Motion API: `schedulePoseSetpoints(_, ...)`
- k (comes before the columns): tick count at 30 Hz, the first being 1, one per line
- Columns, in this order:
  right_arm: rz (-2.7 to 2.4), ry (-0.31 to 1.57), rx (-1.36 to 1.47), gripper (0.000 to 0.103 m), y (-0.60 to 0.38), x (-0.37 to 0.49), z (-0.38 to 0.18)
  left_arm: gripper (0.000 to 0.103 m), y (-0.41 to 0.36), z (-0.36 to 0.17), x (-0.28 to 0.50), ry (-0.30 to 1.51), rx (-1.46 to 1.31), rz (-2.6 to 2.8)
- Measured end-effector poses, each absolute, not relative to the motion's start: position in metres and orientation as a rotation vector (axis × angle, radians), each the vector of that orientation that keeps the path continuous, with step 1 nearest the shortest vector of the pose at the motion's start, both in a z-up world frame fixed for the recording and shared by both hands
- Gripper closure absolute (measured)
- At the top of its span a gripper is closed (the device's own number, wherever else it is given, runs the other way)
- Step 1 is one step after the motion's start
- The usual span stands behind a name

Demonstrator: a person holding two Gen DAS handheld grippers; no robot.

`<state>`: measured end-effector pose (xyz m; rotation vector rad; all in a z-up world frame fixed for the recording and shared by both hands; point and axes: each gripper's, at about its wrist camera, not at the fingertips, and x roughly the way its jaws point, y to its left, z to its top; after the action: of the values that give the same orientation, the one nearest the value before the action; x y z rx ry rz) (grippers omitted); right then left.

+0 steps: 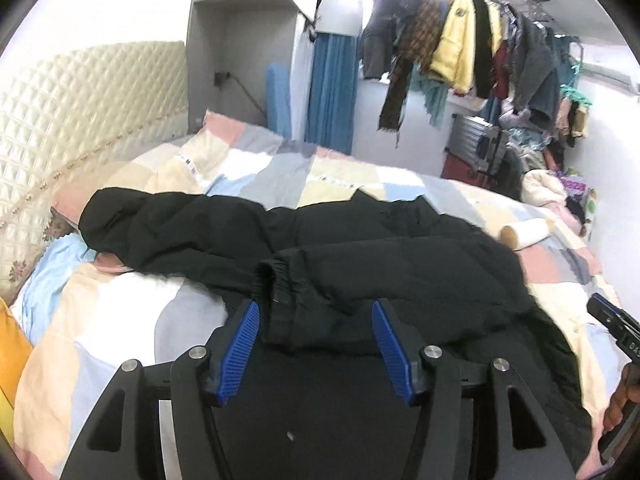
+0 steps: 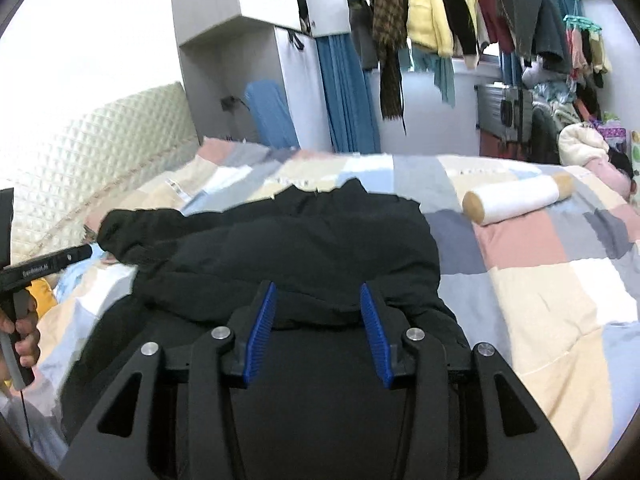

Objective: Fold large clothes

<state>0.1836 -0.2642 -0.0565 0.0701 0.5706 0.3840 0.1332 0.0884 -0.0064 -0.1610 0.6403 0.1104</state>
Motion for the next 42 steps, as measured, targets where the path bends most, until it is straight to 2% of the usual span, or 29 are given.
schedulePoseSetpoints(17, 0.41, 0.458, 0.08, 0.058, -0.267, 0.064, -0.019, 0.045, 0.047, 0.027, -0.003, 0.504, -0.117, 0.015)
schedulePoseSetpoints(25, 0.386, 0.376, 0.036, 0.055, -0.26, 0.008, -0.014, 0.044, 0.047, 0.03, -0.031, 0.481, -0.16, -0.041)
schedulePoseSetpoints(29, 0.387, 0.373, 0.049, 0.05, -0.263, 0.0, -0.021, 0.044, 0.062, 0.033, -0.006, 0.517, -0.178, -0.105)
schedulePoseSetpoints(34, 0.378, 0.366, 0.028, 0.049, -0.26, 0.008, -0.033, 0.043, 0.125, 0.056, 0.054, 0.539, -0.119, -0.067)
schedulePoseSetpoints(37, 0.359, 0.403, 0.005, 0.049, -0.251, 0.022, -0.04, 0.027, 0.193, 0.057, 0.095, 0.572, -0.182, -0.019)
schedulePoseSetpoints(42, 0.361, 0.463, -0.013, 0.046, -0.234, 0.04, -0.052, 0.021, 0.333, 0.028, 0.151, 0.589, -0.3, 0.167)
